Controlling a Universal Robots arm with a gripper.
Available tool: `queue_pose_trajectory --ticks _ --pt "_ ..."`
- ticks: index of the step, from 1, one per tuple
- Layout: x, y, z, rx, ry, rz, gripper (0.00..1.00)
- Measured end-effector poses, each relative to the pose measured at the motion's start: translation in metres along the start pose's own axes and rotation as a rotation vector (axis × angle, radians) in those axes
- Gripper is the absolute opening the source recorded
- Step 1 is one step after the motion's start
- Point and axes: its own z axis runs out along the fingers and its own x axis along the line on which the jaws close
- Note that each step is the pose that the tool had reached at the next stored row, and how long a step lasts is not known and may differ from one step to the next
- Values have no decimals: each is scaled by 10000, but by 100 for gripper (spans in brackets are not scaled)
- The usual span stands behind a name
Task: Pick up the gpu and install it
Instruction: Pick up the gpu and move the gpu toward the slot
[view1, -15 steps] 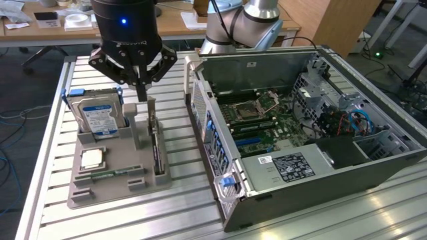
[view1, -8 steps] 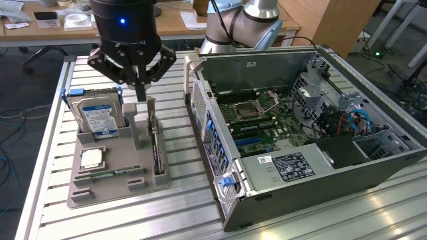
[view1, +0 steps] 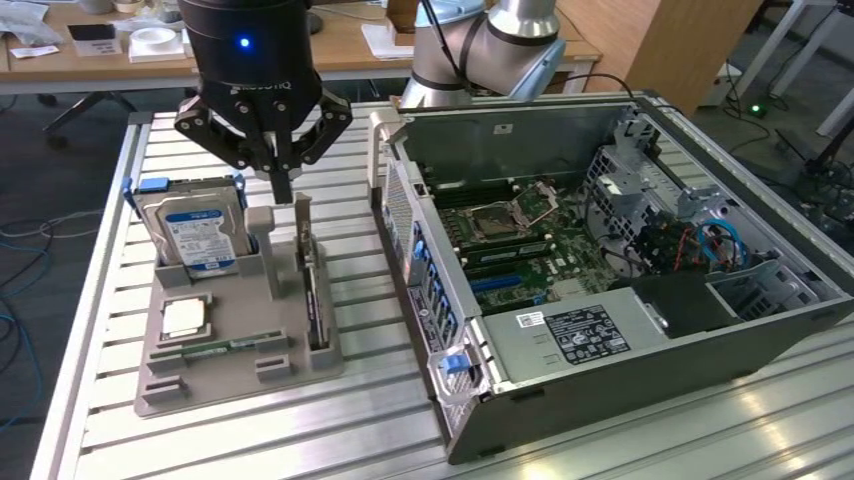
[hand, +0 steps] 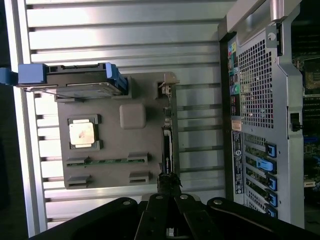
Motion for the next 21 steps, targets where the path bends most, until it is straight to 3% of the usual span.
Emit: queue_pose_trajectory --ticks 8,10,13,15,16,21 --pt "0 0 0 -1 0 0 11" --pt "0 0 0 -1 0 -1 17" --pt "0 0 0 0 0 -1 35" --pt "0 0 0 0 0 -1 35" --pt "0 0 0 0 0 0 42" --pt "1 -1 45 0 0 -1 42"
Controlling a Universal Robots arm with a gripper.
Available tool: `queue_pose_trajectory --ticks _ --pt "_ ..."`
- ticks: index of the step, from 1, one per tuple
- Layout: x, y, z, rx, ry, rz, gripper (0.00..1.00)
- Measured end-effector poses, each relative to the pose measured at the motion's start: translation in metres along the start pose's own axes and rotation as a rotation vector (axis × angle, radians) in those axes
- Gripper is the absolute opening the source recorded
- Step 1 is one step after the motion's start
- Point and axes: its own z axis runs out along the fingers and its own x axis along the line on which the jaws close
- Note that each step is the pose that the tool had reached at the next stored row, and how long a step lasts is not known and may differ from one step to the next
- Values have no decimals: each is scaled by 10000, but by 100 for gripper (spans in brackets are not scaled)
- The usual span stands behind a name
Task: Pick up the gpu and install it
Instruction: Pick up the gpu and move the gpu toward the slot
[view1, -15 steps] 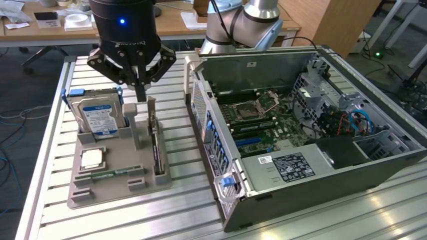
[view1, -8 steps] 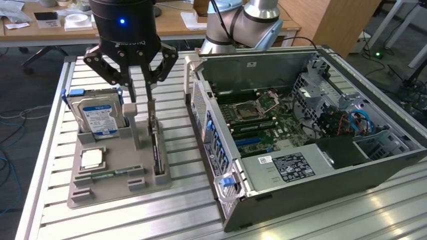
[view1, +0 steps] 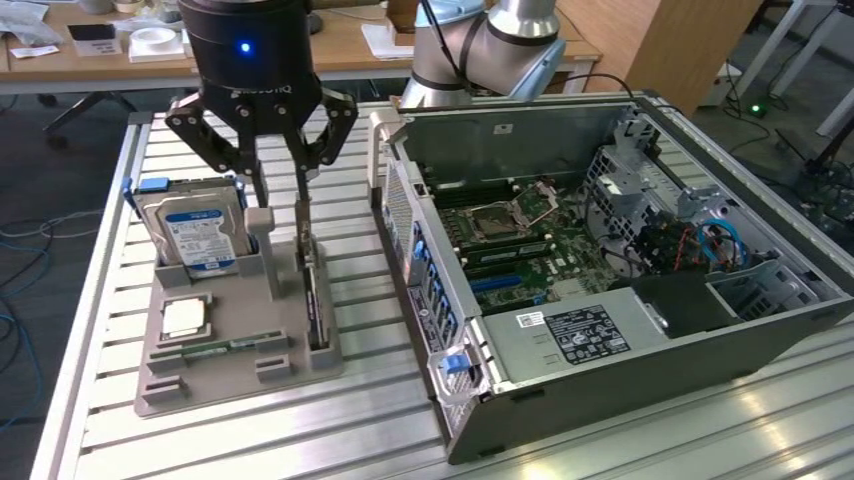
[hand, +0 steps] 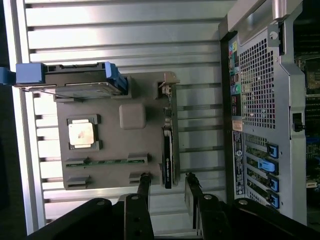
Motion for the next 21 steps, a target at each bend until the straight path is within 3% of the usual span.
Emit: queue_pose_trajectory --ticks 21 --pt "10 13 347 0 0 0 42"
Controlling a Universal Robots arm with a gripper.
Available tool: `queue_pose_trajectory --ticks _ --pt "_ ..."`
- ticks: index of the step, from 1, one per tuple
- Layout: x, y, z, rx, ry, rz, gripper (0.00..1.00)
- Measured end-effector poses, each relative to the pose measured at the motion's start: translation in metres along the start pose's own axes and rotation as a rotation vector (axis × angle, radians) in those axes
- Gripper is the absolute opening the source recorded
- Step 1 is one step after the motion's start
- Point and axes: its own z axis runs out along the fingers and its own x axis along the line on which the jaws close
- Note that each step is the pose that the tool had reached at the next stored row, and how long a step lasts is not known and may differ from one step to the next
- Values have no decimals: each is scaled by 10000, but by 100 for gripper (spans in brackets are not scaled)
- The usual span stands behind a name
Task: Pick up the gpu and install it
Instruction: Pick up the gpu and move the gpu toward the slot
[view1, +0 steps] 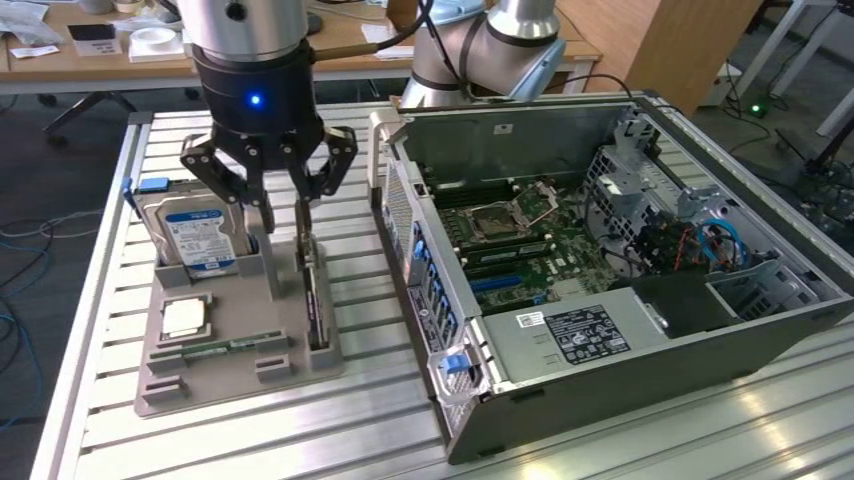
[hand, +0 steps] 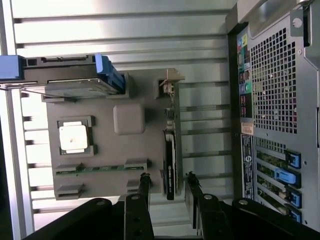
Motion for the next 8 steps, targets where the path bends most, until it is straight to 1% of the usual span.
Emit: queue_pose_trajectory --ticks 3,8 --pt "0 0 14 0 0 0 42" --pt "2 -1 74 -1 -1 0 42"
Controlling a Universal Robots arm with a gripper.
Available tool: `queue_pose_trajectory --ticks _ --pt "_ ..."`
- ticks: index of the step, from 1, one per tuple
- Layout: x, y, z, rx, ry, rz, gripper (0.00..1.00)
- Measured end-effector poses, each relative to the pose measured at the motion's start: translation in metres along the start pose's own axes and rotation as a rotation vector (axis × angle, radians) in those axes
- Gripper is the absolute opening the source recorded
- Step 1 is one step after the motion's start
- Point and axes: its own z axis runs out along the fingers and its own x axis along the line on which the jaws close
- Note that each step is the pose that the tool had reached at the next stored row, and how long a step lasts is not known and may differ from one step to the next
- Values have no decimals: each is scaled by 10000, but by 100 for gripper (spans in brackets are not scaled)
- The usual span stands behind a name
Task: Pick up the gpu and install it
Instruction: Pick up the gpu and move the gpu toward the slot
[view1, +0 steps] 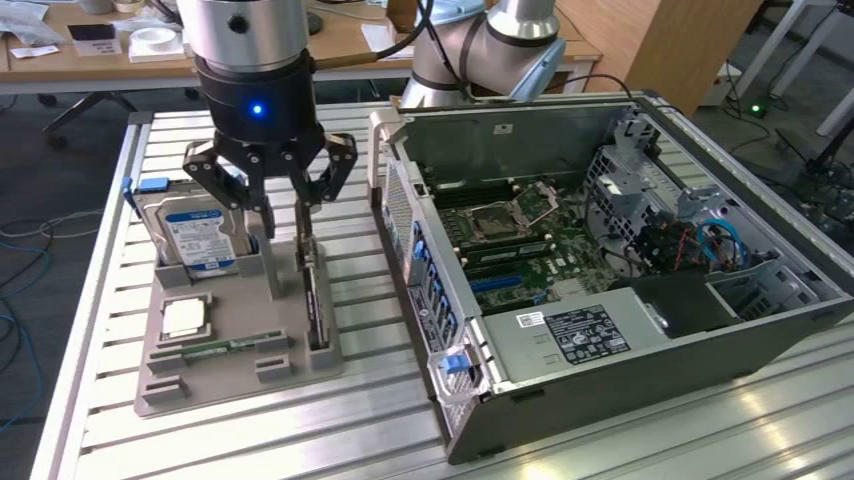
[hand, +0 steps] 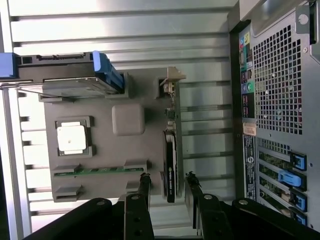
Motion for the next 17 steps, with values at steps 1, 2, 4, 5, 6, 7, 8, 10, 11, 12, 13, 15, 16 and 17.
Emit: queue_pose_trajectory --ticks 1,2,4,5,6,7,8,10,11,12,13,15,16,17 --pt "0 0 11 0 1 0 42" --pt "1 0 23 0 0 0 42" --pt "1 -1 47 1 0 0 42" --pt "2 -1 56 0 0 0 42" --pt "2 -1 64 1 0 1 42" --pt "2 -1 73 0 0 0 42" --pt "2 -2 81 0 0 0 42" --pt "2 -2 90 2 1 0 42" --pt "3 -2 91 2 2 0 42" --pt "3 -2 92 2 3 0 42" --pt "3 -2 92 1 2 0 42" --pt "3 -2 93 0 0 0 42" --pt "3 -2 93 -1 1 0 42" --pt "3 -2 93 0 1 0 42"
